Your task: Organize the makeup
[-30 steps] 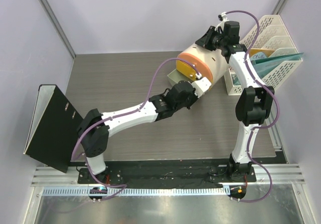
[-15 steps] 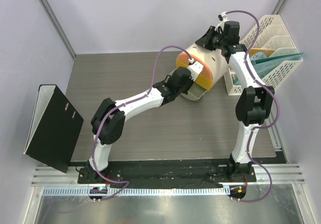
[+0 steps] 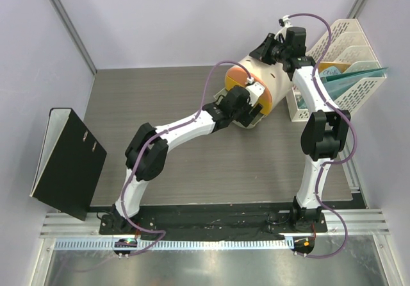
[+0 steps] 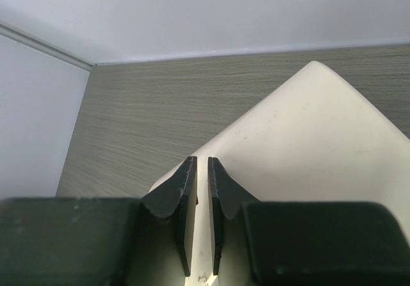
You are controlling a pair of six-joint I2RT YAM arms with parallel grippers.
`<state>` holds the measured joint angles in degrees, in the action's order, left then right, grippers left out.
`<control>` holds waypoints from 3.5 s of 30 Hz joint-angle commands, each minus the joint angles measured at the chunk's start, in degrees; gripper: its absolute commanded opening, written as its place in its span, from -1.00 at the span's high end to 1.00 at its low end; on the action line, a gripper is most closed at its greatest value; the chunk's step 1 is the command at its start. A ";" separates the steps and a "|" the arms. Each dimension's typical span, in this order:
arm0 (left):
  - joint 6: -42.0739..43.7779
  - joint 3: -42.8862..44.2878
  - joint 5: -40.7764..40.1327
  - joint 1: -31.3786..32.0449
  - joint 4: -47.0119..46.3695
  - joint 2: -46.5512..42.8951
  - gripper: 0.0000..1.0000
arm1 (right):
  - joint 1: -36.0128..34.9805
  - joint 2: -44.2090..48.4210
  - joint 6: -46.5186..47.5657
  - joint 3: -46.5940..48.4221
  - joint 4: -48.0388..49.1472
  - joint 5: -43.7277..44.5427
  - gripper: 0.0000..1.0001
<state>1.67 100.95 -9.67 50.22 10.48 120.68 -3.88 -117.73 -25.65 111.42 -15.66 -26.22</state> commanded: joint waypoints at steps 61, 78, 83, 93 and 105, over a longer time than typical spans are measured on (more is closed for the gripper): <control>-39.54 -2.33 -5.62 -4.34 -46.86 12.73 1.00 | 0.72 -7.25 2.89 -3.40 -19.58 3.37 0.61; -62.23 -5.68 -15.75 -4.95 -64.00 18.62 1.00 | 0.72 -6.72 3.24 -3.84 -19.67 3.45 0.61; -61.79 -6.54 -12.48 -5.22 -68.22 18.63 1.00 | 0.72 -6.54 3.24 -3.84 -19.76 3.54 0.61; -48.97 -25.61 -11.77 -6.01 -84.64 5.03 1.00 | 0.72 -3.65 3.76 -2.96 -19.41 5.38 0.60; -26.38 -32.40 3.70 -8.82 -38.83 -26.54 0.24 | 0.63 9.00 2.71 1.27 -19.41 4.16 0.60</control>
<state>-36.82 65.25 -10.81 41.43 -52.88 102.72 -3.57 -114.63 -24.51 114.24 -25.23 -23.42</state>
